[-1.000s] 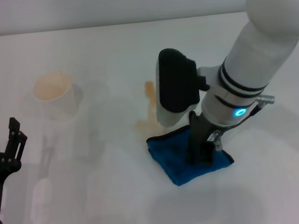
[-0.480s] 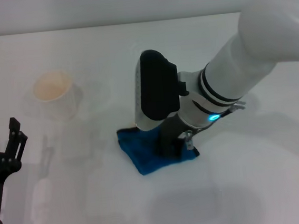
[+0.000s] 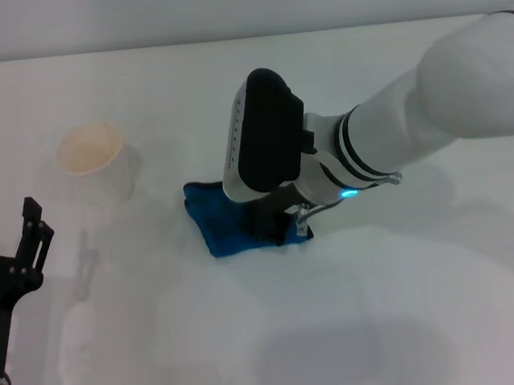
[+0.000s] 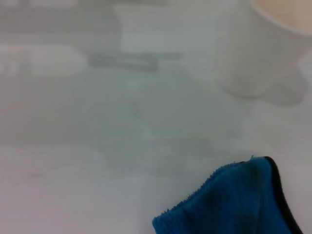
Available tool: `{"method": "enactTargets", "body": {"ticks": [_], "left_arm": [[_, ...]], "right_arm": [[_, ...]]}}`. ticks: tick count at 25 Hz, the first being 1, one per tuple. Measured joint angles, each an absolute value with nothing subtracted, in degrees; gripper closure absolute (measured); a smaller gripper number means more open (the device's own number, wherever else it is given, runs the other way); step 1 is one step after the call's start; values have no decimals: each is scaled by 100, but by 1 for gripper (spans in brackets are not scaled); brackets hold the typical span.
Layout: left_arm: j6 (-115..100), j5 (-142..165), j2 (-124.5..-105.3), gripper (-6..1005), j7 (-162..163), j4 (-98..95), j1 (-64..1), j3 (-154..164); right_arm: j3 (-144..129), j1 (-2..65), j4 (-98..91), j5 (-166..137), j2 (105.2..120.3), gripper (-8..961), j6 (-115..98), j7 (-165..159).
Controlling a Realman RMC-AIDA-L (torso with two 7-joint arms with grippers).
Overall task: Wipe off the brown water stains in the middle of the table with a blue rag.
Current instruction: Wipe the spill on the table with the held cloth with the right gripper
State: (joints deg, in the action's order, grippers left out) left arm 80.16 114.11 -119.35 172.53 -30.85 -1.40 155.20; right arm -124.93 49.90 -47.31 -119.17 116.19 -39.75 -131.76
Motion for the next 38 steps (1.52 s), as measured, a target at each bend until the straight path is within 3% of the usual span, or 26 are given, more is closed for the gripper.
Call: {"method": "enactTargets", "body": {"ticks": [22,38], "left_arm": [[7979,11408,-11952,138,17253,-3085,-124,15594],[7980,11408,-11959,137,17253,-3102,-126,15663]], "right_arm": [[-13095,4910,-4140,-11763,11619,819,-1792,-13174],[-13551,5385,-3571,-11884,11620,820,-1633,-13109]]}}
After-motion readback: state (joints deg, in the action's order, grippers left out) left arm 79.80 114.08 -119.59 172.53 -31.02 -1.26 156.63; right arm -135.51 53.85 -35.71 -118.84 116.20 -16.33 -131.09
